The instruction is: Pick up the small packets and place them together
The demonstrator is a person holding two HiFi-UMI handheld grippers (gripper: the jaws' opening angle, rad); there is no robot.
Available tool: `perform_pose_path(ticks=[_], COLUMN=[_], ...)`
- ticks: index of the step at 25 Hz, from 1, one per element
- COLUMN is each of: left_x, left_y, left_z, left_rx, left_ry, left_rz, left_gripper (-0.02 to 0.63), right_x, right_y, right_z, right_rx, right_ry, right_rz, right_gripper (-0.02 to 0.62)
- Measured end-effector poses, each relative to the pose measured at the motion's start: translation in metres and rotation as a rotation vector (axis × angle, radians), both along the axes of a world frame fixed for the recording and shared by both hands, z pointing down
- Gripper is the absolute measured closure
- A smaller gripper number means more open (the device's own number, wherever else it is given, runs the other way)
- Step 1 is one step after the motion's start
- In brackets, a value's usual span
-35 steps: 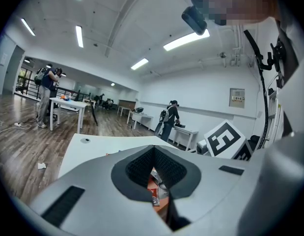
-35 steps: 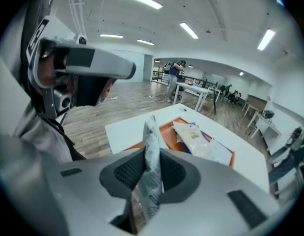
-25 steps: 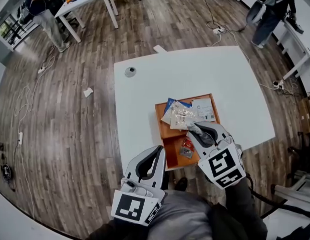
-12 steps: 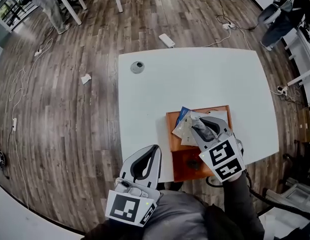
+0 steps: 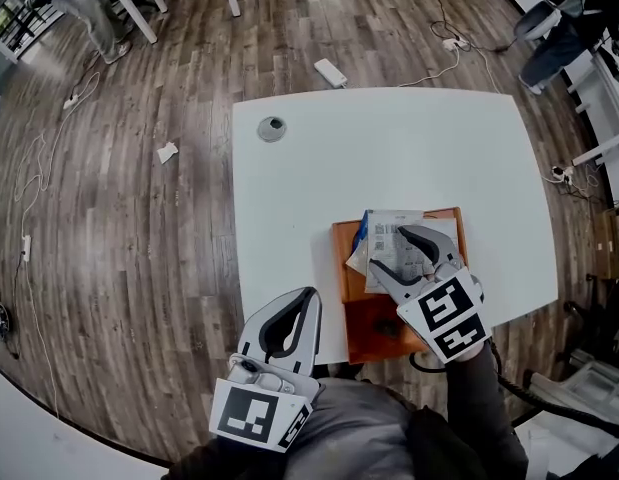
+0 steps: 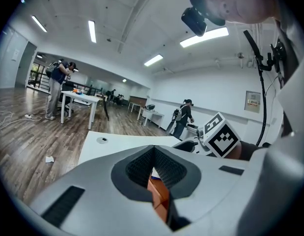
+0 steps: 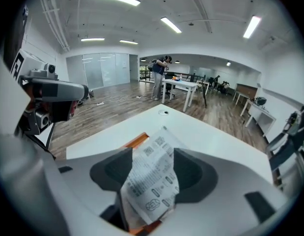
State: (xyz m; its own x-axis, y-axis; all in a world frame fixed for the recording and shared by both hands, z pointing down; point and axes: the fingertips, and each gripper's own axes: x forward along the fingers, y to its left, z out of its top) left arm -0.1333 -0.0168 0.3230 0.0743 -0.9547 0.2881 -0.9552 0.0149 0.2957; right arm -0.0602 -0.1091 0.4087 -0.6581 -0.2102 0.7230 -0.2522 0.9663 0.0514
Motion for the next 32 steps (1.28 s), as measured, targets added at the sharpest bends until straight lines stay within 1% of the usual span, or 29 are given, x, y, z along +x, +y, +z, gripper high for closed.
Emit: perform_pose_path(ticks=[7,12,17,22,27,32], left_x=[0.006,0.019,0.042,0.075,0.108,0.127], left_y=[0.008,0.015,0.020,0.028,0.038,0.046], left_z=[-0.002,-0.010,-0.018,-0.025,-0.025,-0.023], left_rx=[0.013,0.030,0.055,0.076,0.080,0.076], left_ry=[-0.008,-0.017,-0.023,-0.023,-0.018,-0.017], left_rz=[0.005,0.021,0.057,0.110,0.158,0.185], left_gripper=[0.604,0.604,0.604,0.604,0.604,0.604], right_x=[0.005,0.019,0.045,0.087,0.126,0.140], right_y=[0.001,0.004,0.011,0.018,0.036,0.063], right_z=[-0.014,-0.032,-0.043,-0.053,-0.045,-0.023], right_rx=[0.037,0.074,0.104,0.135,0.121,0.067], right_ry=[-0.055,-0.089,-0.099,-0.096,-0.070,-0.029], right_rz=[0.038,0.070,0.105,0.169,0.201,0.154], right_gripper=[0.344,0.344,0.344,0.344,0.344,0.344])
